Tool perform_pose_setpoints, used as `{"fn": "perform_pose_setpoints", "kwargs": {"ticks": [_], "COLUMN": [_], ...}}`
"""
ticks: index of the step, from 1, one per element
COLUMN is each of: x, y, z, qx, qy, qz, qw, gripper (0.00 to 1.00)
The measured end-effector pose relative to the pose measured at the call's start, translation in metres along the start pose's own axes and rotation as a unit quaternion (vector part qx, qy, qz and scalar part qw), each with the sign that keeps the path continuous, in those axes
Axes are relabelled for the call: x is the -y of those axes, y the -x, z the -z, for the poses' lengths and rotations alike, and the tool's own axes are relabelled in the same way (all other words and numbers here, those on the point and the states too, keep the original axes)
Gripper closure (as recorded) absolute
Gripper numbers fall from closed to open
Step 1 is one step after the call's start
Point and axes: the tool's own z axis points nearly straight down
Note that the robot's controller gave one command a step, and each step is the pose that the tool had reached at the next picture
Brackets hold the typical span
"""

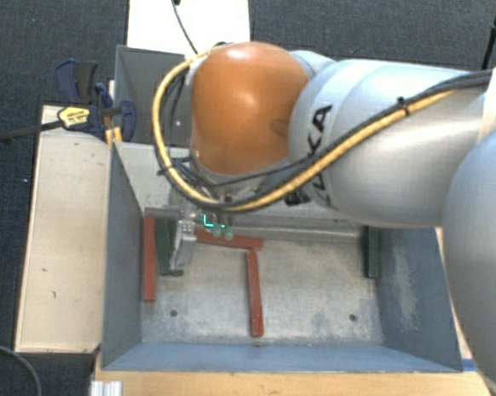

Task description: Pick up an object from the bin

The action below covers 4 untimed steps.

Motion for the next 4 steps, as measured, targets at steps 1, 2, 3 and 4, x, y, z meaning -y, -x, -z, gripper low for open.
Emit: {"fn": "perform_pose_setpoints", "kwargs": {"ticks": [1, 2, 3, 4], "x": [0.095, 0.149, 0.239, 0.305], "y": [0.035, 0.017, 0.019, 0.018], "z": [-0.125, -0.165, -0.159, -0.169], "qx": [0.0007, 0.0029, 0.0028, 0.0043], "qy": [-0.001, -0.001, -0.002, -0.002], "qz": [0.107, 0.211, 0.183, 0.331], "qw": [0.9943, 0.9775, 0.9831, 0.9436], "gripper": [0.0, 0.0, 0.0, 0.0]}}
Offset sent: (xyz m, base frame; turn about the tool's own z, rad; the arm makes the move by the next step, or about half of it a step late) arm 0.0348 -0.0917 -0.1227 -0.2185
